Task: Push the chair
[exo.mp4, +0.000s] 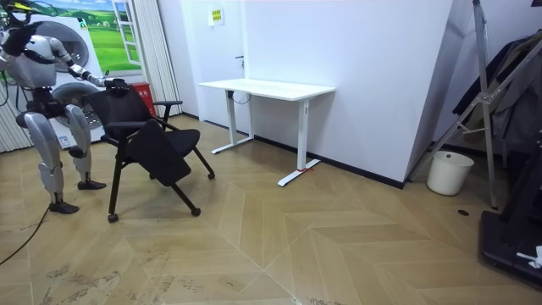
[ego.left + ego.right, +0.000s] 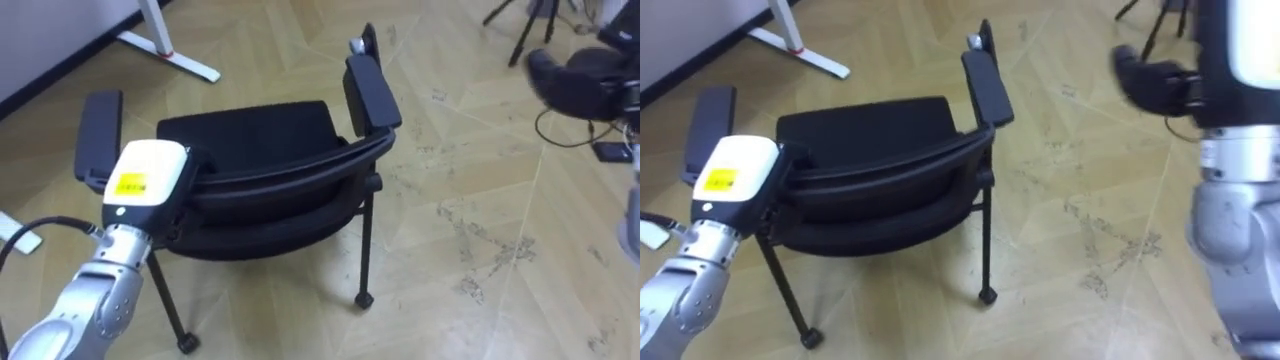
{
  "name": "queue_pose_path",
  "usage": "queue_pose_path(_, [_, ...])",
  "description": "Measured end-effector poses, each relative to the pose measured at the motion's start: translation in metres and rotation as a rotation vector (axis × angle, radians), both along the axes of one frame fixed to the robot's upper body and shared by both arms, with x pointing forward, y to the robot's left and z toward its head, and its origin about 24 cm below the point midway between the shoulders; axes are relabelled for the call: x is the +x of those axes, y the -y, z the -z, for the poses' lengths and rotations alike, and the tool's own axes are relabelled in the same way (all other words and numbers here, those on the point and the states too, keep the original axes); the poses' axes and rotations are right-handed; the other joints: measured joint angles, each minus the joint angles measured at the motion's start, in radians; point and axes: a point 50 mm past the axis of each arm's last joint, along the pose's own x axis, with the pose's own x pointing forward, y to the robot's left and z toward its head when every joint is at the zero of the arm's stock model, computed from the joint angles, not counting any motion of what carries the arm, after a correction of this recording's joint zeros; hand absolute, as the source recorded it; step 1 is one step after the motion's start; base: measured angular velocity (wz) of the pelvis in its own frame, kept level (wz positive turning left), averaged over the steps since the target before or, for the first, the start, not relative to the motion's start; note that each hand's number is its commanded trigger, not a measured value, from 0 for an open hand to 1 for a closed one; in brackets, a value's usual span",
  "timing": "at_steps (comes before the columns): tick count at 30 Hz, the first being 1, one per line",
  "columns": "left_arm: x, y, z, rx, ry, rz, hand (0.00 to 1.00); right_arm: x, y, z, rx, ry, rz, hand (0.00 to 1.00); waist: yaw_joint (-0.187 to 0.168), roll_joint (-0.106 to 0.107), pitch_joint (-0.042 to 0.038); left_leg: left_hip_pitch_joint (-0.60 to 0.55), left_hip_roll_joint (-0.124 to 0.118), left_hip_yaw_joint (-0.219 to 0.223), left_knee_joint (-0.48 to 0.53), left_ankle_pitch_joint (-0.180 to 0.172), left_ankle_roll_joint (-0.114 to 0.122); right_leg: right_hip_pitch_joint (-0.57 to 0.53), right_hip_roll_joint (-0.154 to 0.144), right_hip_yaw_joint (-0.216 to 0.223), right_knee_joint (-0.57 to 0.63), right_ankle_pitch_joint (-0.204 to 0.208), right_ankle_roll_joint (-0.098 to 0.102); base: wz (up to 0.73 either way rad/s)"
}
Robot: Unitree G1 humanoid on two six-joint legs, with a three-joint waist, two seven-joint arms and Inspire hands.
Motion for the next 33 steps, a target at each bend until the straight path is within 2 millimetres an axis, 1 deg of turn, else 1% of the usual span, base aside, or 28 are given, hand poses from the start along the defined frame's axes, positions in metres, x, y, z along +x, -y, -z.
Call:
queue_pose_path(2, [0.000,0.004,0.000,0.000,-0.001,0.025,1.00,0.002,-0.005,0.000,-0.011,-0.011,-0.025,0.00,0.007,-0.006,-0.0035,0.003,0.001,-0.022,0.002,0.000,0.000,0.010,0.000,-0.013,0.000,0.000,0.000,0.18])
queue_pose_path(6, [-0.001,0.008,0.001,0.009,-0.006,0.057,1.00,0.003,-0.015,0.008,-0.050,-0.065,-0.070,0.00,0.015,-0.011,-0.0031,0.015,0.003,-0.041,0.004,0.000,0.000,0.026,0.000,-0.024,0.008,0.000,0.000,0.10])
queue_pose_path(7, [-0.002,0.010,0.001,0.010,-0.006,0.068,1.00,0.004,-0.019,0.010,-0.058,-0.081,-0.083,0.00,0.026,-0.015,-0.0010,0.019,0.002,-0.042,0.010,0.000,0.000,0.034,-0.001,-0.021,0.007,0.001,-0.002,0.00])
queue_pose_path(8, [-0.002,0.010,0.000,0.015,-0.003,0.076,1.00,0.004,-0.022,0.013,-0.069,-0.099,-0.097,0.00,0.034,-0.028,0.0054,0.005,-0.002,-0.039,0.045,0.000,0.001,0.046,-0.008,-0.009,0.003,0.004,-0.006,0.07])
queue_pose_path(9, [-0.002,0.010,0.000,0.018,-0.002,0.081,1.00,0.004,-0.024,0.015,-0.074,-0.110,-0.106,0.00,0.035,-0.039,0.0093,-0.016,-0.007,-0.037,0.077,-0.005,0.007,0.054,-0.015,0.007,-0.003,0.006,-0.010,0.29])
queue_pose_path(10, [0.000,0.014,-0.004,0.024,0.011,0.103,1.00,0.005,-0.025,0.014,-0.086,-0.119,-0.112,0.00,0.033,-0.057,0.0100,-0.060,-0.032,-0.051,0.077,-0.021,0.041,0.052,-0.038,0.054,-0.010,0.007,-0.011,0.50])
queue_pose_path(11, [0.007,0.024,-0.009,0.028,0.036,0.148,1.00,0.007,-0.022,0.010,-0.103,-0.114,-0.105,0.00,0.033,-0.051,0.0107,-0.109,-0.068,-0.052,0.004,0.014,0.066,0.033,-0.040,0.076,-0.011,0.003,-0.006,0.37])
queue_pose_path(12, [0.008,0.027,-0.010,0.037,0.041,0.169,1.00,0.008,-0.024,0.010,-0.108,-0.123,-0.109,0.00,0.045,-0.060,0.0053,-0.106,-0.063,-0.023,0.009,0.037,0.066,0.019,-0.041,0.070,-0.010,-0.005,-0.001,-0.06])
queue_pose_path(13, [0.009,0.031,-0.010,0.042,0.042,0.191,1.00,0.008,-0.028,0.010,-0.147,-0.127,-0.128,0.00,0.074,-0.062,0.0054,-0.105,-0.059,-0.019,0.020,0.040,0.067,-0.004,-0.034,0.035,-0.002,-0.012,-0.018,-0.47])
queue_pose_path(14, [0.008,0.028,-0.010,0.055,0.042,0.196,1.00,0.007,-0.033,0.010,-0.173,-0.124,-0.154,0.00,0.088,-0.046,0.0138,-0.096,-0.045,-0.092,0.020,0.040,0.067,-0.016,0.021,0.042,-0.042,0.002,-0.049,-0.45])
queue_pose_path(15, [0.008,0.025,-0.010,0.063,0.044,0.197,1.00,0.006,-0.036,0.009,-0.183,-0.120,-0.171,0.00,0.088,-0.042,0.0147,-0.095,-0.035,-0.135,0.020,0.040,0.066,-0.030,0.058,0.049,-0.079,0.018,-0.073,-0.37])
queue_pose_path(16, [0.007,0.016,-0.010,0.076,0.048,0.183,1.00,0.003,-0.043,0.008,-0.211,-0.107,-0.201,0.00,0.093,-0.042,0.0129,-0.093,-0.028,-0.180,0.019,0.037,0.063,-0.082,0.100,0.050,-0.154,0.082,-0.108,-0.24])
queue_pose_path(17, [0.004,0.012,-0.006,0.053,0.030,0.151,1.00,0.001,-0.048,0.007,-0.249,-0.109,-0.233,0.00,0.099,-0.033,0.0106,-0.072,-0.030,-0.195,0.019,0.013,0.035,-0.116,0.092,-0.002,-0.120,0.193,-0.125,-0.08])
queue_pose_path(18, [0.003,0.011,-0.001,0.045,0.013,0.139,1.00,0.000,-0.050,0.010,-0.261,-0.123,-0.244,0.00,0.085,-0.019,0.0081,-0.060,-0.024,-0.195,0.014,0.008,0.030,-0.109,0.099,-0.015,-0.099,0.194,-0.123,0.19])
queue_pose_path(19, [0.002,0.009,0.003,0.041,-0.018,0.130,1.00,0.000,-0.055,0.016,-0.279,-0.159,-0.270,0.00,0.068,-0.006,0.0078,-0.046,-0.021,-0.164,0.008,0.013,0.026,-0.089,0.099,-0.035,-0.091,0.192,-0.122,0.28])
queue_pose_path(20, [0.001,0.008,0.005,0.038,-0.026,0.123,1.00,-0.001,-0.057,0.019,-0.298,-0.191,-0.289,0.00,0.057,-0.007,0.0076,-0.038,-0.021,-0.139,0.002,0.014,0.028,-0.084,0.099,-0.031,-0.086,0.176,-0.114,0.17])
queue_pose_path(21, [0.002,0.007,0.005,0.039,-0.024,0.121,1.00,-0.001,-0.058,0.019,-0.307,-0.205,-0.295,0.00,0.056,-0.010,0.0082,-0.035,-0.022,-0.135,-0.004,0.011,0.031,-0.085,0.100,-0.029,-0.085,0.167,-0.118,0.06])
queue_pose_path(22, [0.004,0.008,0.003,0.039,-0.014,0.119,1.00,-0.001,-0.058,0.021,-0.325,-0.240,-0.305,0.00,0.058,-0.020,0.0087,-0.035,-0.032,-0.135,-0.012,0.008,0.037,-0.091,0.101,-0.025,-0.082,0.155,-0.125,0.00])
queue_pose_path(23, [0.005,0.008,0.002,0.043,-0.018,0.118,1.00,-0.001,-0.059,0.024,-0.347,-0.277,-0.315,0.00,0.058,-0.026,0.0053,-0.035,-0.033,-0.134,-0.010,0.008,0.037,-0.091,0.101,-0.023,-0.081,0.154,-0.123,0.00])
queue_pose_path(25, [0.005,0.009,0.003,0.045,-0.035,0.122,1.00,-0.001,-0.059,0.024,-0.353,-0.307,-0.328,0.00,0.058,-0.032,0.0015,-0.034,-0.035,-0.134,-0.007,0.008,0.037,-0.089,0.101,-0.021,-0.081,0.147,-0.116,0.00])
queue_pose_path(30, [0.005,0.010,0.004,0.044,-0.046,0.124,1.00,0.000,-0.058,0.025,-0.357,-0.363,-0.342,0.00,0.058,-0.033,0.0008,-0.030,-0.037,-0.135,-0.003,0.008,0.038,-0.086,0.100,-0.021,-0.072,0.150,-0.120,0.01])
queue_pose_path(33, [0.004,0.011,0.004,0.041,-0.046,0.131,1.00,0.000,-0.058,0.025,-0.310,-0.409,-0.376,0.00,0.062,-0.031,0.0014,-0.028,-0.036,-0.135,-0.002,0.008,0.037,-0.086,0.101,-0.019,-0.067,0.144,-0.121,0.01])
